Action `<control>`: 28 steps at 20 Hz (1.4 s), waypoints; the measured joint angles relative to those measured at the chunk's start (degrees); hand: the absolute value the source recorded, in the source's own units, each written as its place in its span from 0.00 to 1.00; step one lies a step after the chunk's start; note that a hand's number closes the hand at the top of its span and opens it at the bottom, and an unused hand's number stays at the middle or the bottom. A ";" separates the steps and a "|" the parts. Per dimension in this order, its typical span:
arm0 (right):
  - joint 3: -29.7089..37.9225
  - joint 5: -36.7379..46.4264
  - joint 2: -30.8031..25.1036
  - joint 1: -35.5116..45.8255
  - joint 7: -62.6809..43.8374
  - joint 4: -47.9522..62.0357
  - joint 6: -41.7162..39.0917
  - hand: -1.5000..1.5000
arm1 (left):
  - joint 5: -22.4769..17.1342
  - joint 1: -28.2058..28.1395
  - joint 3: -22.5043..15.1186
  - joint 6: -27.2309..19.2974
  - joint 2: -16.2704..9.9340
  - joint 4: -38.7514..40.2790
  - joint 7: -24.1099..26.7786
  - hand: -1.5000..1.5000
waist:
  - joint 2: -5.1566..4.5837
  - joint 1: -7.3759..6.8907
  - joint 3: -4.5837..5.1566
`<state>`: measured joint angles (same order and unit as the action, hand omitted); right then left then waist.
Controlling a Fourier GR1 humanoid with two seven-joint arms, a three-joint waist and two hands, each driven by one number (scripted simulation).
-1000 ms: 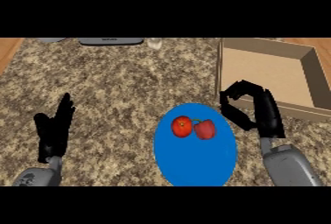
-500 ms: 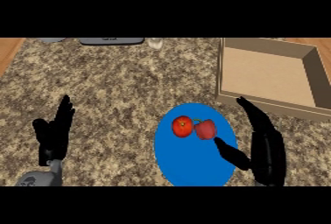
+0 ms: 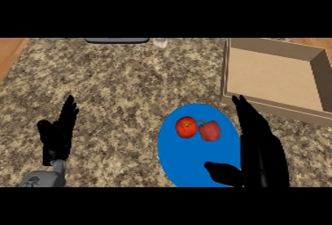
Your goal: Pick the tomato from the plate and place it in the cardboard box
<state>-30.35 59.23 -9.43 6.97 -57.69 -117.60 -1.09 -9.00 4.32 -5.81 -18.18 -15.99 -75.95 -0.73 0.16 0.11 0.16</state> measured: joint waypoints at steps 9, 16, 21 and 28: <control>-1.46 -2.04 7.65 8.33 -6.54 6.18 -10.26 0.00 | 0.82 1.50 0.33 0.50 0.75 1.48 0.14 0.50 | -0.12 -0.51 -0.05; -0.83 -6.32 8.41 11.91 -9.46 13.51 -10.87 0.00 | 0.82 2.06 0.92 0.94 1.06 1.98 0.11 0.50 | -0.18 -0.78 -0.08; -1.87 -9.01 8.49 14.51 -10.95 17.13 -9.48 0.00 | 1.06 1.70 1.20 1.46 1.46 2.31 0.72 0.50 | -0.15 -0.74 -0.10; -2.31 -11.16 8.40 18.13 -12.19 23.02 -8.50 0.00 | 1.45 1.84 1.61 1.49 1.75 2.47 0.76 0.50 | -0.13 -0.90 -0.09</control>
<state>-32.67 48.07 -1.03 25.10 -69.88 -94.58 -9.58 -7.54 6.16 -4.20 -16.68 -14.24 -73.48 0.03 0.03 -0.79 0.07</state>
